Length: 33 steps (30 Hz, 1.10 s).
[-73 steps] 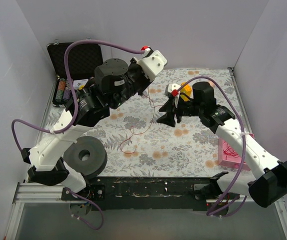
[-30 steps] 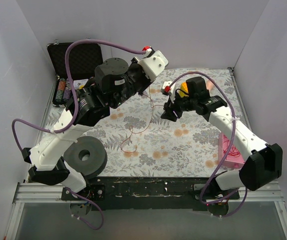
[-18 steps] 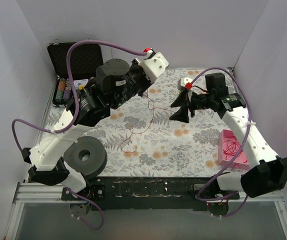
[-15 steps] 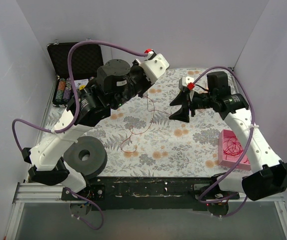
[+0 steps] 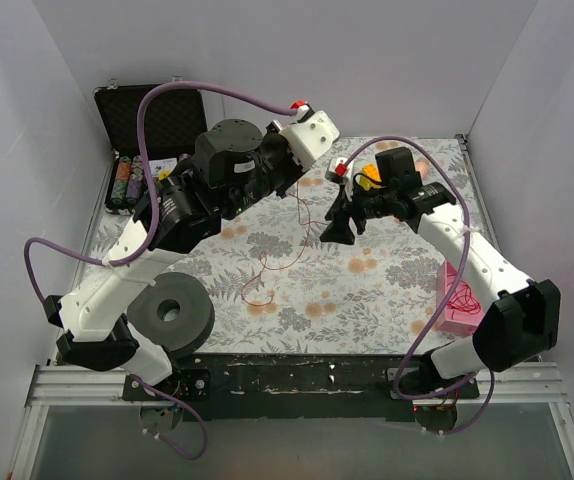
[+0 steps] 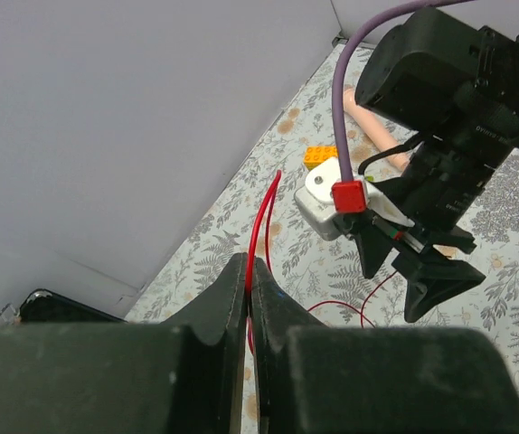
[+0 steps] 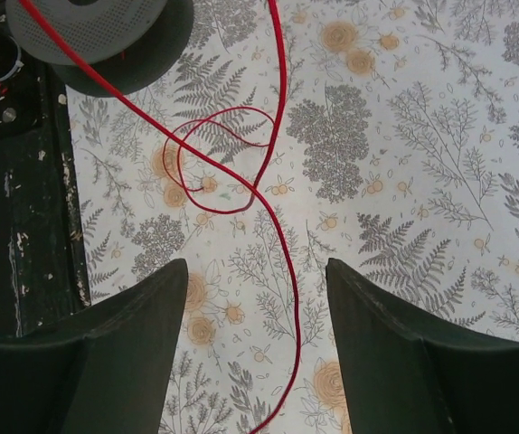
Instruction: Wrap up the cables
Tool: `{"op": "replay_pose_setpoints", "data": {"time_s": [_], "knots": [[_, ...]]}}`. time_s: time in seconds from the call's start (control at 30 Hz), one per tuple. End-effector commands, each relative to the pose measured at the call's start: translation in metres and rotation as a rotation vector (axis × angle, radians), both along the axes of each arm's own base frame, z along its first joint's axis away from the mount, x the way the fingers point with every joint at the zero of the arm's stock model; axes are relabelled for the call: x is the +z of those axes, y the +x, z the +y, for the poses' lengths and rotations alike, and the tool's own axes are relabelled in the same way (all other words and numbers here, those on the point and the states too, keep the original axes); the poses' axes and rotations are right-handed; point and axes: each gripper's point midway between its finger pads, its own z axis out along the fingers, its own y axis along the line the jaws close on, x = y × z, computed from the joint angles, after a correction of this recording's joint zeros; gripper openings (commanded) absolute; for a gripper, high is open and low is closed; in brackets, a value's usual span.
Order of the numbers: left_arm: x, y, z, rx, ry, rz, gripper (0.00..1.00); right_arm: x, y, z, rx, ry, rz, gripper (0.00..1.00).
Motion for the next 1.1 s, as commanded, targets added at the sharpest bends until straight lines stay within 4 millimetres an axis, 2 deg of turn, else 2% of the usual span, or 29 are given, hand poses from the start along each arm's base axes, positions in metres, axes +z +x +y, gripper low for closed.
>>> {"op": "replay_pose_setpoints", "data": {"time_s": [0.0, 0.13, 0.2, 0.27, 0.37, 0.43, 0.5, 0.53, 0.57, 0.63, 0.67, 0.7, 0.73, 0.8, 0.9, 0.93, 1.0, 1.07], "knots": [[0.012, -0.010, 0.011, -0.017, -0.028, -0.009, 0.00, -0.016, 0.019, -0.004, -0.118, -0.063, -0.002, 0.66], [0.014, -0.012, 0.016, -0.009, -0.031, -0.009, 0.00, -0.035, 0.009, -0.014, -0.131, -0.118, 0.046, 0.40], [0.015, -0.010, 0.019, 0.009, -0.038, -0.012, 0.00, -0.035, 0.004, -0.018, -0.152, -0.109, 0.033, 0.23], [0.014, -0.002, 0.024, 0.064, -0.037, -0.017, 0.00, -0.025, 0.001, -0.023, -0.187, -0.095, 0.008, 0.02], [-0.007, 0.018, 0.037, 0.162, 0.008, -0.004, 0.00, 0.002, -0.001, -0.028, -0.244, -0.046, -0.046, 0.01], [-0.042, 0.045, 0.054, 0.201, 0.036, 0.062, 0.00, 0.025, -0.004, -0.032, -0.284, -0.013, -0.087, 0.01], [-0.081, 0.074, 0.080, 0.231, 0.037, 0.141, 0.00, 0.045, -0.007, -0.037, -0.322, 0.009, -0.107, 0.01], [-0.100, 0.085, 0.092, 0.226, 0.039, 0.178, 0.07, 0.052, -0.008, -0.038, -0.336, 0.011, -0.101, 0.01], [-0.123, 0.090, 0.098, 0.201, 0.045, 0.223, 0.24, 0.056, -0.007, -0.039, -0.361, 0.010, -0.074, 0.01], [-0.159, 0.075, 0.091, 0.053, 0.072, 0.332, 0.83, 0.068, -0.006, -0.035, -0.380, 0.021, -0.030, 0.01], [-0.174, 0.059, 0.086, -0.038, 0.090, 0.388, 0.98, 0.075, -0.006, -0.032, -0.372, 0.028, -0.021, 0.01], [-0.187, 0.044, 0.083, -0.104, 0.107, 0.441, 0.98, 0.079, -0.007, -0.029, -0.366, 0.031, -0.016, 0.01], [-0.188, 0.032, 0.081, -0.158, 0.110, 0.457, 0.98, 0.082, -0.007, -0.028, -0.365, 0.031, -0.016, 0.01], [-0.180, 0.026, 0.084, -0.166, 0.102, 0.447, 0.98, 0.084, -0.007, -0.029, -0.370, 0.021, -0.009, 0.01], [-0.147, 0.016, 0.084, -0.198, 0.068, 0.398, 0.98, 0.089, -0.010, -0.024, -0.339, 0.024, 0.003, 0.01], [-0.134, 0.006, 0.077, -0.258, 0.041, 0.397, 0.98, 0.091, -0.014, -0.017, -0.296, 0.041, 0.012, 0.01], [-0.112, -0.016, 0.059, -0.385, -0.014, 0.406, 0.90, 0.097, -0.024, -0.001, -0.199, 0.064, -0.010, 0.01], [-0.098, -0.028, 0.041, -0.468, -0.052, 0.412, 0.85, 0.105, -0.037, 0.013, -0.088, 0.080, -0.059, 0.01]]}}
